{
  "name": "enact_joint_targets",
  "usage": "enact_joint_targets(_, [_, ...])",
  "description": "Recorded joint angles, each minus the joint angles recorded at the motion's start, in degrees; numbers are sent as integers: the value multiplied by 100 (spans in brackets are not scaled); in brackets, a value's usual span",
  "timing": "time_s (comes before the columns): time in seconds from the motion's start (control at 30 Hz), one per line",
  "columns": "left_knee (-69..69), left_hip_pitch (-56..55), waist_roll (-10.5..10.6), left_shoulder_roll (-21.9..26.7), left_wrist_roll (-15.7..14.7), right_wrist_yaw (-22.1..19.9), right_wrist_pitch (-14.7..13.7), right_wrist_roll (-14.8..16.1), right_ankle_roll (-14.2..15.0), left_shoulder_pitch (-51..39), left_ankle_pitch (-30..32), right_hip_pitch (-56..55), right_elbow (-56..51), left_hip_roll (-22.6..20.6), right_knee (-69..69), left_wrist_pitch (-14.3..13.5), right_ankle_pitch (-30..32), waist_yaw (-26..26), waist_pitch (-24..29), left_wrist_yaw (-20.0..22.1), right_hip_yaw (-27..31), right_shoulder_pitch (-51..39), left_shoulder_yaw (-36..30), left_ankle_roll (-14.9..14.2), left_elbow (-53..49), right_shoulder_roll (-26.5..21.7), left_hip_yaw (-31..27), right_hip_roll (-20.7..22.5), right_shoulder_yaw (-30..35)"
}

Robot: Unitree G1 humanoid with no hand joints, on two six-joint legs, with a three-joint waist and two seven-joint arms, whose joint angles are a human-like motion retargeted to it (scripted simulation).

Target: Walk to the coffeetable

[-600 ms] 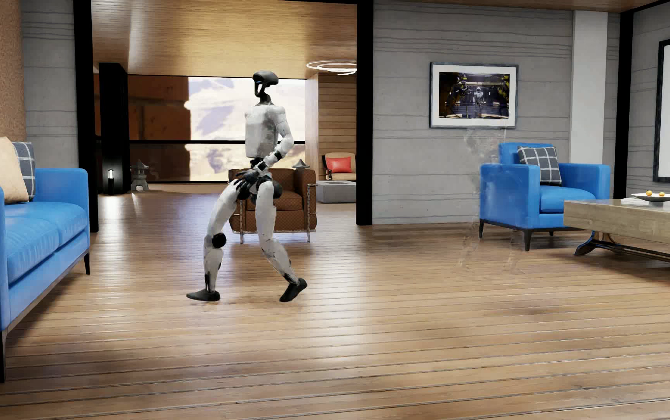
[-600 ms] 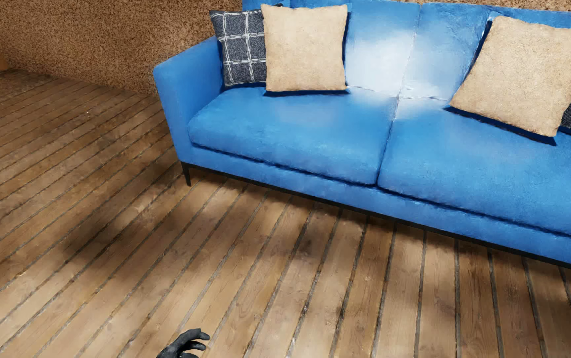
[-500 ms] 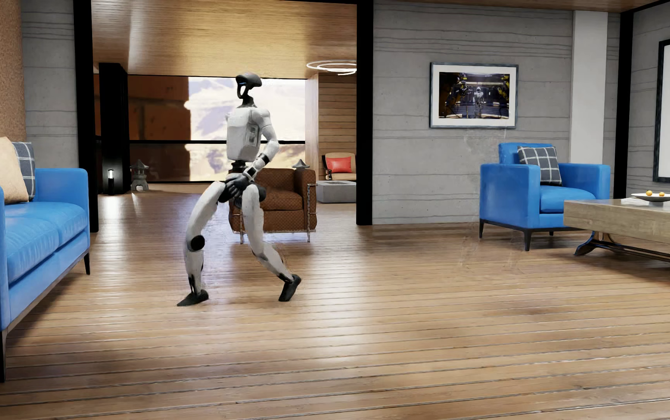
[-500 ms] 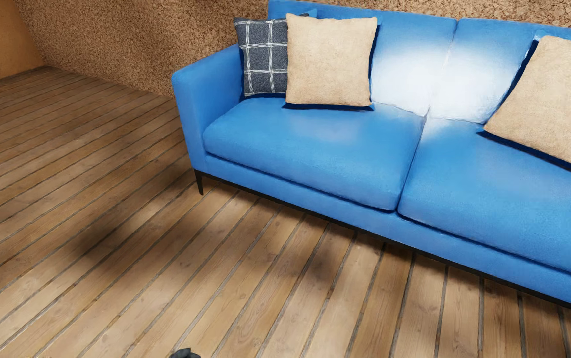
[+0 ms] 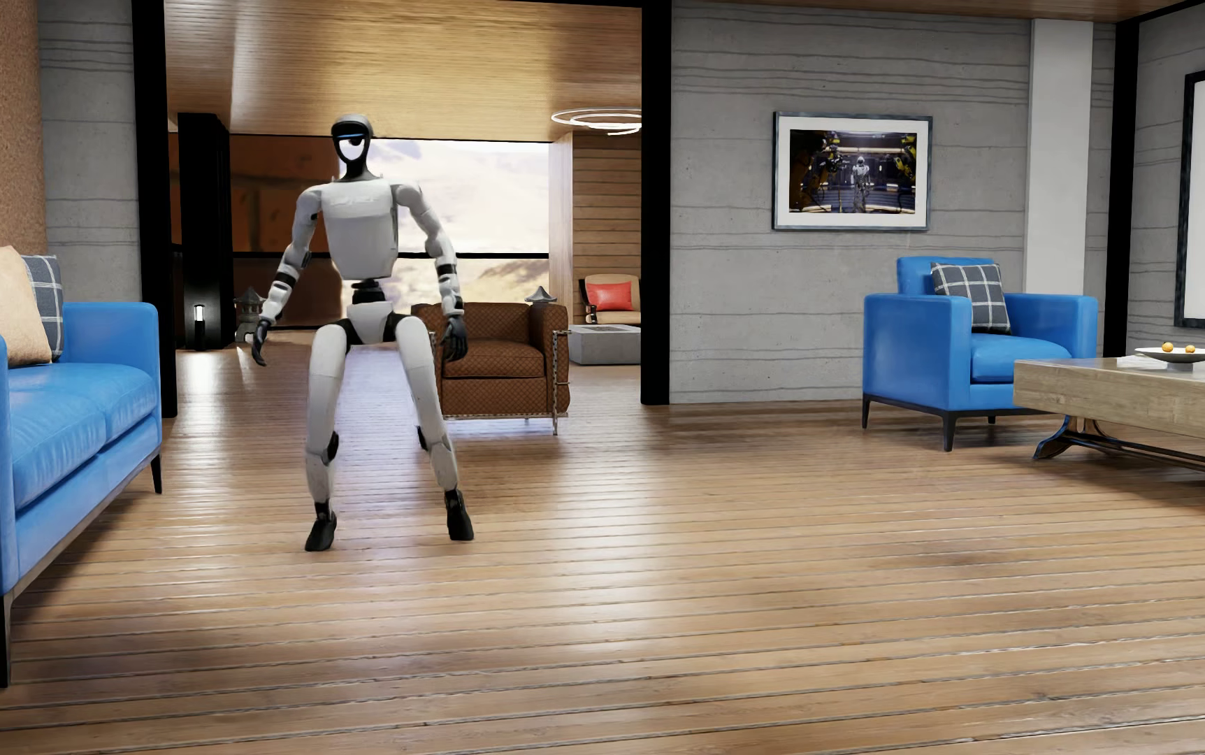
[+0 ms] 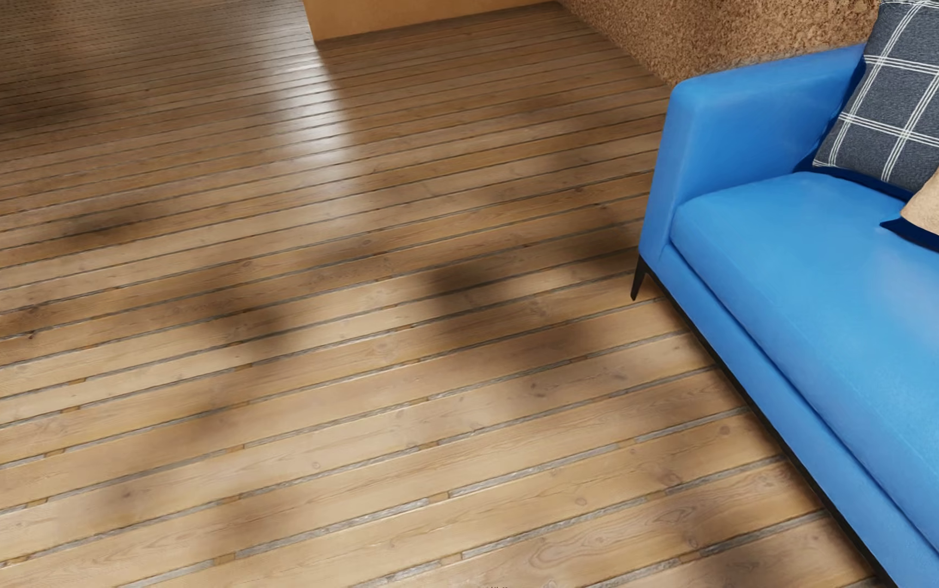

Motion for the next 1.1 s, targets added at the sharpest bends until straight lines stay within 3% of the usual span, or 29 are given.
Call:
enact_joint_targets(0.23, [-485,-374,-38,-26,0,0,0,0,0,-251,-1315,113,-88,-132,95,0,-130,446,149,0,0,-22,307,0,-299,-131,0,-247,432])
enact_joint_targets(0.37, [-448,-1000,-48,-130,0,0,0,0,0,-324,-1496,192,-231,-276,-107,0,-114,617,273,0,0,-152,254,0,-229,-50,0,-315,730])
enact_joint_targets(0.47, [-536,-1217,-31,-198,0,0,0,0,0,-185,-1662,240,-462,-356,-317,0,-186,861,403,0,0,-423,-14,0,-178,-35,0,-283,911])
enact_joint_targets(0.63, [-482,-1688,-39,-385,0,0,0,0,0,101,-2616,153,-1518,-201,-80,0,-338,854,470,0,0,-639,-590,0,7,-107,0,-456,1302])
enact_joint_targets(0.67, [-338,-1805,-73,-420,0,0,0,0,0,139,-2557,327,-1645,-112,-136,0,-313,879,470,0,0,-570,-637,0,41,-53,0,-462,1301])
enact_joint_targets(0.73, [54,-2141,-89,-529,0,0,0,0,0,227,-1620,835,-1771,33,-478,0,-154,988,455,0,0,-424,-481,0,84,29,0,-342,1259])
enact_joint_targets(0.77, [338,-2220,-150,-523,0,0,0,0,0,266,-1397,1065,-1738,115,-596,0,-64,1171,418,0,0,-357,-741,0,-10,71,0,-319,1312])
enact_joint_targets(0.83, [521,-2333,-125,-552,0,0,0,0,0,355,-1041,1510,-1571,72,-736,0,109,1485,349,0,0,-166,-505,0,65,95,0,-240,1317])
enact_joint_targets(0.9, [990,-2544,-218,-580,0,0,0,0,0,288,-1161,1536,-1182,-308,-126,0,433,1594,368,0,0,-118,-585,0,133,145,0,-627,1315])
enact_joint_targets(0.97, [1049,-2299,-200,-493,0,0,0,0,0,62,-1931,962,-588,-669,1119,0,536,1356,390,0,0,-11,-579,0,122,246,0,-739,1270])
enact_joint_targets(1.03, [732,-1810,-211,-383,0,0,0,0,0,-285,-2634,273,-99,-1156,2313,0,347,718,444,0,0,181,-223,0,34,322,0,-323,1338])
enact_joint_targets(1.1, [-151,-928,-232,-271,0,0,0,0,0,-740,-3542,-744,202,-1646,2667,0,151,233,459,0,0,457,88,0,-277,345,0,184,1627])
